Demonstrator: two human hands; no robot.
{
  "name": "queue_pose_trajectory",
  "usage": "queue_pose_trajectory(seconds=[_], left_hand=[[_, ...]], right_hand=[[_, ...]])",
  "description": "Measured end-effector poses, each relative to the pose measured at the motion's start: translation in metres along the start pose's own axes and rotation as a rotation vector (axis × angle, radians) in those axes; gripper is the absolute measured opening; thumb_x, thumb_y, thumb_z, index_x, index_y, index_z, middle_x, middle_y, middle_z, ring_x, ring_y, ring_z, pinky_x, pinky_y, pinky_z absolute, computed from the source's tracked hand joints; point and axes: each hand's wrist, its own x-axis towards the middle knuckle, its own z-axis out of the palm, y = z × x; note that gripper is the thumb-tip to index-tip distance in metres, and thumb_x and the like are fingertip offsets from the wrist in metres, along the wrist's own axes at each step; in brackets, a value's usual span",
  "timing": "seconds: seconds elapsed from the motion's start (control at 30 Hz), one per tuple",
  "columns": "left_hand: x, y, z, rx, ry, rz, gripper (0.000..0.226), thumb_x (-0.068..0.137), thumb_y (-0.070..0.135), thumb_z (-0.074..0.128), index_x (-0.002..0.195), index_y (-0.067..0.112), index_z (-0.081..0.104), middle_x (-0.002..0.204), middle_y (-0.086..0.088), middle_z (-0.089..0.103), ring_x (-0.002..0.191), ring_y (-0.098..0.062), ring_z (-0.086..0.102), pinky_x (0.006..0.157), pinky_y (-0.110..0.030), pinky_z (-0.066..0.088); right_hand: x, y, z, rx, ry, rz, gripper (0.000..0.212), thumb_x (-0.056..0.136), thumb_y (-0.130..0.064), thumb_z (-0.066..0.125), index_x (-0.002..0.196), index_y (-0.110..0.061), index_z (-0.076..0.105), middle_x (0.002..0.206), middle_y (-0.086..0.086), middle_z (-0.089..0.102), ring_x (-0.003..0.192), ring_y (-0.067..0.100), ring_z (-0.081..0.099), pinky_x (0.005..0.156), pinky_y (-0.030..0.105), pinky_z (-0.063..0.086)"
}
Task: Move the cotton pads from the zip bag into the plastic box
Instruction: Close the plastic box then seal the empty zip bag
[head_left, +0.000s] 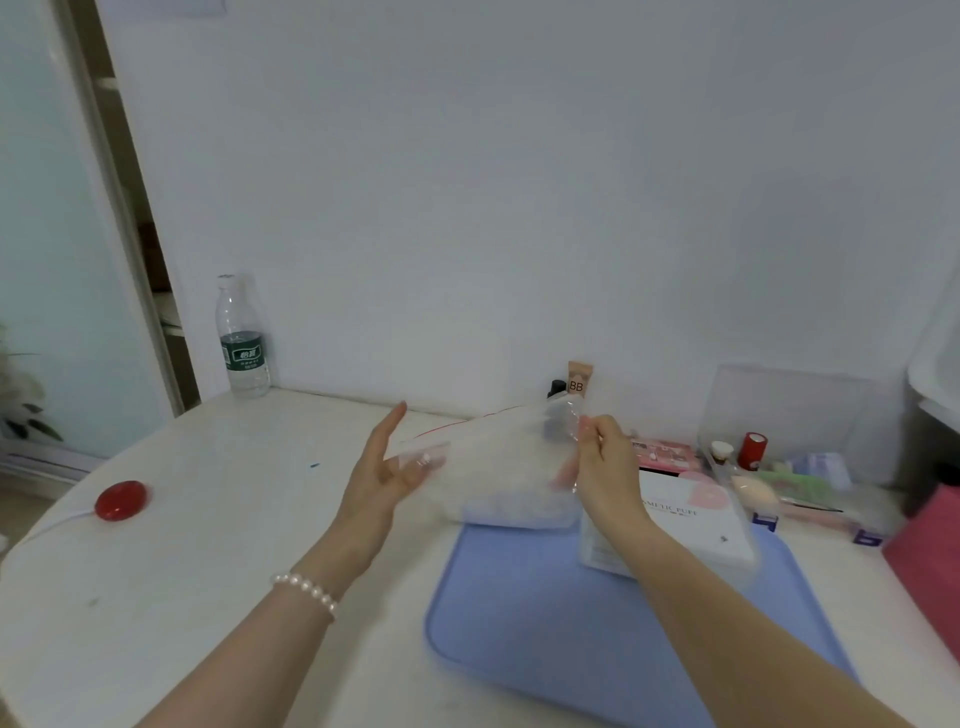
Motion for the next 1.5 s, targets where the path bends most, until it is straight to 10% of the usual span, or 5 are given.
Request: queue_pose_trajectory(seconds=[0.4, 0.8, 1.03, 1.3, 1.5], left_hand=[[-0.018, -0.025, 0.026, 0.215, 0.042, -0.344, 0.036, 0.095, -0.006, 0.036, 0.120, 0.008, 0.057, 0.105, -0.005, 0.061, 0.044, -0.012, 0.051, 0.034, -0.017, 0.040], [-0.022, -0.042, 0.008, 0.469, -0.103, -0.445, 0.074, 0.083, -0.003, 0.050, 0.149, 0.013, 0.021, 0.137, -0.017, 0.048, 0.062, -0.012, 0.056, 0.043, -0.017, 0.041], [-0.025, -0.039, -0.005, 0.355, -0.155, -0.495, 0.030, 0.088, 0.007, 0.062, 0.115, 0.009, 0.051, 0.073, -0.008, 0.058, 0.047, -0.013, 0.050, 0.044, -0.022, 0.042], [-0.019, -0.033, -0.012, 0.665, 0.175, 0.095, 0.066, 0.070, 0.019, 0.061, 0.134, 0.022, 0.046, 0.137, 0.002, 0.041, 0.121, -0.021, 0.047, 0.099, -0.030, 0.038], [-0.004, -0.030, -0.001, 1.124, -0.508, -0.006, 0.067, 0.076, -0.005, 0.040, 0.135, 0.025, 0.047, 0.150, 0.008, 0.034, 0.139, -0.010, 0.028, 0.111, -0.018, 0.020]], right_hand=[[-0.019, 0.021, 0.004, -0.897, -0.056, 0.052, 0.035, 0.092, -0.012, 0.040, 0.127, -0.011, 0.036, 0.087, 0.007, 0.065, 0.075, 0.027, 0.055, 0.062, 0.031, 0.038], [-0.034, 0.024, 0.013, -1.044, -0.264, -0.809, 0.039, 0.062, -0.016, 0.067, 0.101, -0.010, 0.065, 0.101, 0.016, 0.061, 0.081, 0.035, 0.062, 0.060, 0.035, 0.046], [-0.041, 0.034, 0.021, -0.992, -0.985, -0.087, 0.101, 0.072, -0.078, 0.047, 0.145, -0.041, -0.012, 0.155, -0.007, -0.019, 0.144, 0.022, -0.016, 0.113, 0.057, 0.003], [-0.033, 0.035, 0.025, -1.090, -1.046, -0.087, 0.118, 0.065, -0.054, 0.073, 0.144, -0.041, -0.014, 0.155, -0.005, -0.021, 0.144, 0.024, -0.014, 0.113, 0.058, 0.010], [-0.057, 0.016, 0.023, -1.499, -0.777, -0.435, 0.107, 0.077, -0.019, 0.067, 0.147, -0.021, -0.014, 0.154, 0.014, -0.020, 0.143, 0.037, -0.005, 0.110, 0.061, 0.004]])
